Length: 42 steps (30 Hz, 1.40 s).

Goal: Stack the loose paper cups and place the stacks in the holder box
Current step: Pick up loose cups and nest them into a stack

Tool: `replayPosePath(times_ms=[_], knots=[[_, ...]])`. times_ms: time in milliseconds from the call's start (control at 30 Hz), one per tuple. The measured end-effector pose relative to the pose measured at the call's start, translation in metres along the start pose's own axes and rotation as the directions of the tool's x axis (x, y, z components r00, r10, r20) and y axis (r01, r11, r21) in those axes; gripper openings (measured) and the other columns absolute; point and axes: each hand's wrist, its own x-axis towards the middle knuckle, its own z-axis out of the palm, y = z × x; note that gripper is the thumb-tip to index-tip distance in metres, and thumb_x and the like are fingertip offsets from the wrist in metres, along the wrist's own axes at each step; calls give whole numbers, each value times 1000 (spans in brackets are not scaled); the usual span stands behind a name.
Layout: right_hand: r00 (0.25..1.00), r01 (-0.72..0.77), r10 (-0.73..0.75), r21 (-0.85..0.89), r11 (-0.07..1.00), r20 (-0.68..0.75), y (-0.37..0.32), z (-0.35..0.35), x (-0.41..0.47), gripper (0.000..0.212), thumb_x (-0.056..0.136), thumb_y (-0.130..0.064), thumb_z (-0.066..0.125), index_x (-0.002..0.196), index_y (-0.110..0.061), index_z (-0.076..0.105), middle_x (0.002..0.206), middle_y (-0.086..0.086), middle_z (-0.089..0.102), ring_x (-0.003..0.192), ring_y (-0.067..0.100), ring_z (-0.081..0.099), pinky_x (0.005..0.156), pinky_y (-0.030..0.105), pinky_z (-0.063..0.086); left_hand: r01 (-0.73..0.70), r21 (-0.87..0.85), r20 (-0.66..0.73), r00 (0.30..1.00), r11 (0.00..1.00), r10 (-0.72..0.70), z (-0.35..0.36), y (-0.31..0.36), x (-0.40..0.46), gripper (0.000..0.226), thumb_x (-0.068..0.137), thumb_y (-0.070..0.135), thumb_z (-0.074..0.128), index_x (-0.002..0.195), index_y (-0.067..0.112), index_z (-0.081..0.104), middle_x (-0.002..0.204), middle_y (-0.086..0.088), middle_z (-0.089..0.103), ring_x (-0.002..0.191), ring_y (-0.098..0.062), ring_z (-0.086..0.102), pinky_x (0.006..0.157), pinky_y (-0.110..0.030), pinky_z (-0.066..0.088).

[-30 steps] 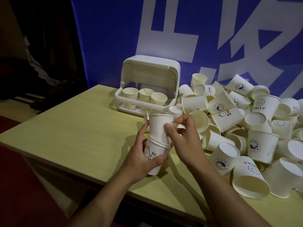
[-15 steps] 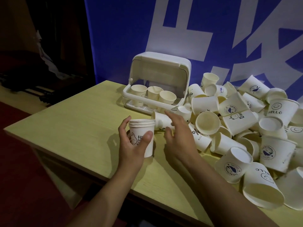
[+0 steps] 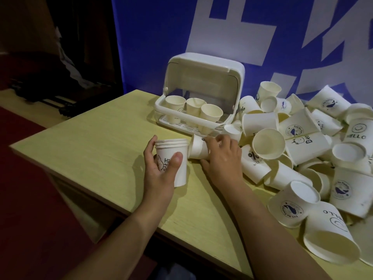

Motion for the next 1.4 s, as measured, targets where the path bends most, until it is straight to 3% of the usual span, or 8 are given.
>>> replayPosePath(times_ms=[167,300,467,633,833,1100,1300,1400], knots=[[992,-122,119,393,912,32,-1,-23,1,62,78,-35,79,132,-25,50,127,-3,58,116,18,52,101,36,40,-1,32,37,999,999,0,-2,-1,-1,81,69,60,73,141,59,35,129,11,59,95,-1,69,67,-20,55],[928,-198,373,815,545,-24,-3,-57,-11,75,86,-27,78,147,-32,34,115,-20,54,96,-13,58,66,7,50,-17,41,92,996,999,13,-2,1,-3,68,77,49,68,136,61,36,127,14,58,91,2,69,65,-18,55],[913,-91,404,936,340,-58,-4,-72,-22,72,91,-36,70,145,-53,27,130,-13,54,113,6,61,89,28,58,-107,241,257,966,965,43,6,2,-9,78,72,53,78,129,73,28,134,25,50,108,7,60,73,-14,53],[968,-74,248,909,410,-33,-19,-70,-28,68,87,-44,71,137,-63,29,136,-19,49,117,2,57,95,32,53,-164,310,304,951,936,65,7,-5,-9,86,83,28,80,127,76,24,131,28,50,106,17,57,72,-8,51],[997,-73,67,858,509,45,-31,-56,-31,36,92,-51,55,126,-43,62,130,-20,52,121,-1,50,94,21,44,-146,243,181,978,959,103,5,-3,-7,102,80,31,80,130,81,7,150,14,39,129,-8,54,81,-13,54],[994,-108,37,790,604,108,-24,-59,-31,31,98,-39,59,128,-43,63,122,-24,56,111,-1,54,87,20,44,-168,170,169,976,971,140,7,-2,-6,61,75,34,78,119,53,42,133,2,53,107,-3,64,77,-18,55],[999,-14,28,510,860,-20,-13,-105,-35,41,93,-42,65,133,-38,57,127,-14,60,104,1,53,90,23,46,-223,226,272,949,948,159,6,2,-16,75,83,24,80,125,67,34,132,27,46,115,11,53,80,-9,50],[994,-38,61,245,969,-89,15,-134,-56,33,91,-37,67,123,-31,65,123,-6,65,108,19,55,88,35,44,-222,203,408,905,954,124,21,8,-28,80,73,43,83,127,73,32,131,29,52,111,13,57,79,-8,51]])
